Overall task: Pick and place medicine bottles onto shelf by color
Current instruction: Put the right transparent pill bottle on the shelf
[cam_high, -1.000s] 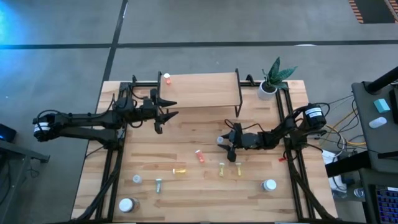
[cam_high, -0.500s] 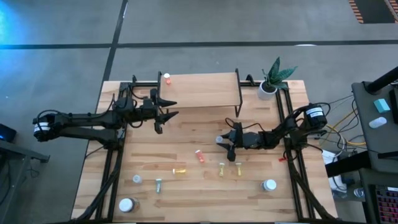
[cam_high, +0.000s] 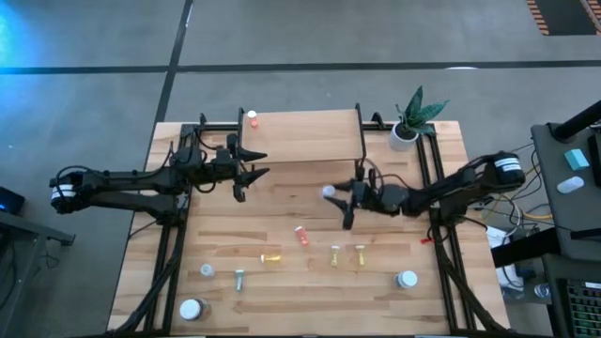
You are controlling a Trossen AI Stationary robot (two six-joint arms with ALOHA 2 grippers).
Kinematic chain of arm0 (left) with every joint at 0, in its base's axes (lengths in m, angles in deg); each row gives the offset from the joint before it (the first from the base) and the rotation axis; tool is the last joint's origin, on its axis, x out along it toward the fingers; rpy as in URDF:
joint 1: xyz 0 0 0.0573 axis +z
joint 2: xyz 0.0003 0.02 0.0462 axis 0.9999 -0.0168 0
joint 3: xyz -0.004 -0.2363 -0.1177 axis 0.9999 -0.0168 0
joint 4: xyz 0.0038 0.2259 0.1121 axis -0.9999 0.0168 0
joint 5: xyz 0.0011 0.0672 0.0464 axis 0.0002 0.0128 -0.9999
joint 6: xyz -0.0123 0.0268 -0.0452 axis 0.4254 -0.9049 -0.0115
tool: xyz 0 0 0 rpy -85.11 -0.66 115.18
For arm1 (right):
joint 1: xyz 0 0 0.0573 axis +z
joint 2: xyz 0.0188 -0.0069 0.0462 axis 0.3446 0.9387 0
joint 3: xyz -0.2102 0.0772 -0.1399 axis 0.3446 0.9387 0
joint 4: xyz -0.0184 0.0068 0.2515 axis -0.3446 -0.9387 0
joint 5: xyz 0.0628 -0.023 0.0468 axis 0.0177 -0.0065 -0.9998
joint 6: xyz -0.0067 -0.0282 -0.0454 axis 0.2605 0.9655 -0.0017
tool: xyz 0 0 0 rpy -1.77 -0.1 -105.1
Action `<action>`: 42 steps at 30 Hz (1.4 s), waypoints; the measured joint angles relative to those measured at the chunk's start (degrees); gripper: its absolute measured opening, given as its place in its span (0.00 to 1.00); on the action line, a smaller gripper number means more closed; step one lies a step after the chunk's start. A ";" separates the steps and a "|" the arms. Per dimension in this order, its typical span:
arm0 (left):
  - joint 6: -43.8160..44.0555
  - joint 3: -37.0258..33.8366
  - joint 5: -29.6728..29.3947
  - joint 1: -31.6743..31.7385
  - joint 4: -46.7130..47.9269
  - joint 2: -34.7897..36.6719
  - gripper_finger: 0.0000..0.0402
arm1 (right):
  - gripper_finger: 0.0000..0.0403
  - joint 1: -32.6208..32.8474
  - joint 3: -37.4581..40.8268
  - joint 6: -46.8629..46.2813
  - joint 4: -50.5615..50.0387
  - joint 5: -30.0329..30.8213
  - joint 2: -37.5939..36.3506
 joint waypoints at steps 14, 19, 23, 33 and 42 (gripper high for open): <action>0.00 -0.28 0.35 -0.10 -1.91 -0.62 0.45 | 0.38 -17.41 -13.86 2.15 -25.99 -0.38 -8.96; 0.00 -0.22 0.35 -0.10 -2.36 -1.57 0.45 | 0.38 -22.38 -17.79 2.66 -27.74 -0.68 -8.83; -0.02 0.06 0.37 -0.10 -2.87 -2.28 0.45 | 0.39 -26.29 -19.56 2.33 -29.84 -0.77 -8.83; -0.04 0.04 0.39 -0.10 -3.98 -2.77 0.45 | 0.39 -36.39 -19.87 -2.94 -30.68 -8.71 -8.30; -0.07 0.35 0.37 -0.10 -3.90 -2.84 0.45 | 0.40 -40.23 -21.97 -3.43 -30.31 -11.31 -1.60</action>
